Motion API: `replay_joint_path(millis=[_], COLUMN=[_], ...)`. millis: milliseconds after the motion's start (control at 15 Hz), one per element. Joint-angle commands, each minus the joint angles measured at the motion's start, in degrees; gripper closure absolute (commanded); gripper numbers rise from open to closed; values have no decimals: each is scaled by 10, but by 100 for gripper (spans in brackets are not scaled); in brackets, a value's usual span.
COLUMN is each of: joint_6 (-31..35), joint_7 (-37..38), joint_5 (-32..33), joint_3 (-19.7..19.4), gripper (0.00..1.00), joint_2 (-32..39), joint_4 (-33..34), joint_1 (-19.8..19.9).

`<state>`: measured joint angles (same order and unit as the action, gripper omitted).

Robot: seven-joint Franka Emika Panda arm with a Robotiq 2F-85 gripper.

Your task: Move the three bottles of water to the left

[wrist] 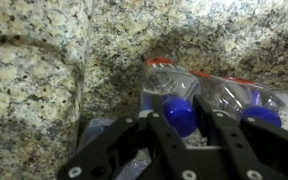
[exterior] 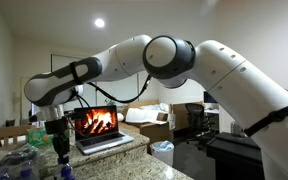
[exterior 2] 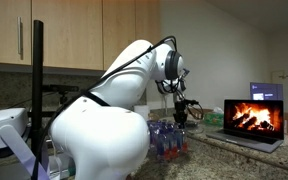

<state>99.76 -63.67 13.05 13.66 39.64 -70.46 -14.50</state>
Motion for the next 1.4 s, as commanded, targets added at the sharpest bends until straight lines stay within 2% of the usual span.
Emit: replay_joint_path(millis=[0, 800, 1333], joint_6=[56, 165, 172], joint_7=[12, 39, 28], joint_5=[-6, -29, -44], joint_3=[4, 0, 2], gripper=[85, 85, 85], joint_2=[-44, -145, -161], joint_4=[-81, -223, -255], joint_1=[9, 22, 31])
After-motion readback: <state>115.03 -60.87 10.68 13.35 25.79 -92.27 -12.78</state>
